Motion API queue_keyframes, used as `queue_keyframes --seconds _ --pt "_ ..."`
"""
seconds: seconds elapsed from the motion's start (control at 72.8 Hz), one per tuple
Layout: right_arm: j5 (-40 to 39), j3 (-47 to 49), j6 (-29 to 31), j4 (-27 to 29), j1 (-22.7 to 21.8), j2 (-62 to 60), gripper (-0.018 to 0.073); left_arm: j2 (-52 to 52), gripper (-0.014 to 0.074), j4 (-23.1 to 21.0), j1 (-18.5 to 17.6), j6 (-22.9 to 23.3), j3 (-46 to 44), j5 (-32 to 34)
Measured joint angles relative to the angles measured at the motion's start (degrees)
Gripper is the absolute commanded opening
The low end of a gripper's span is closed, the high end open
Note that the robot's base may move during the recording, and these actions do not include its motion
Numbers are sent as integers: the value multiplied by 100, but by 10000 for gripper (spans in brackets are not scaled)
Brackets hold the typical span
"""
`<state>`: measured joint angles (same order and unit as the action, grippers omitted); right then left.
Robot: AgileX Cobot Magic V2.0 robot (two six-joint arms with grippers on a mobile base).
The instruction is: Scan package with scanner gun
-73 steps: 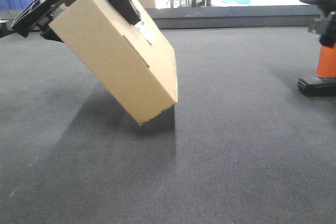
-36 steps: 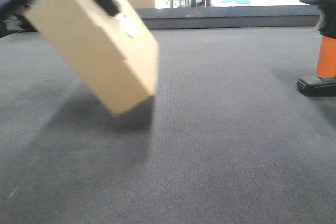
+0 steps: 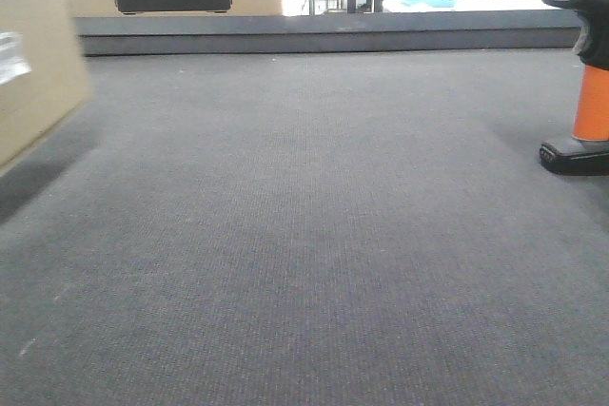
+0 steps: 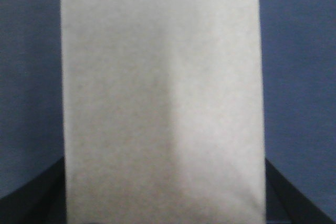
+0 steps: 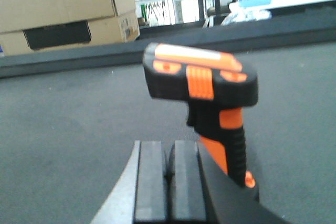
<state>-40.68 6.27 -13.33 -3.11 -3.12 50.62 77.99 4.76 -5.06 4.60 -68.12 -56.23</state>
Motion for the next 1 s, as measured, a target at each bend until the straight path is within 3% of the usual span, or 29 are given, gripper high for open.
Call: queue_keyframes --seconds 0.192,0.344,0.564,0.756,0.852,1.003 --pt "1162 0 0 -12 0 -1402 -169 0 -111 96 547 -417 13 20" --pt "2222 0 0 -23 0 -2224 -169 54 -111 -654 1006 -1096 22 23" --pt "2944 0 0 -23 0 -2756 -169 167 -111 -1049 1079 -1402 36 141" --pt "3038 -13 0 -23 0 -2761 -169 335 -105 -900 1079 -1419 36 189" --pt "3036 -13 0 -23 0 -2761 -169 411 -15 -861 1079 -1425 36 189" --pt "3036 -13 0 -23 0 -2761 -169 426 232 -861 1079 -1435 36 189"
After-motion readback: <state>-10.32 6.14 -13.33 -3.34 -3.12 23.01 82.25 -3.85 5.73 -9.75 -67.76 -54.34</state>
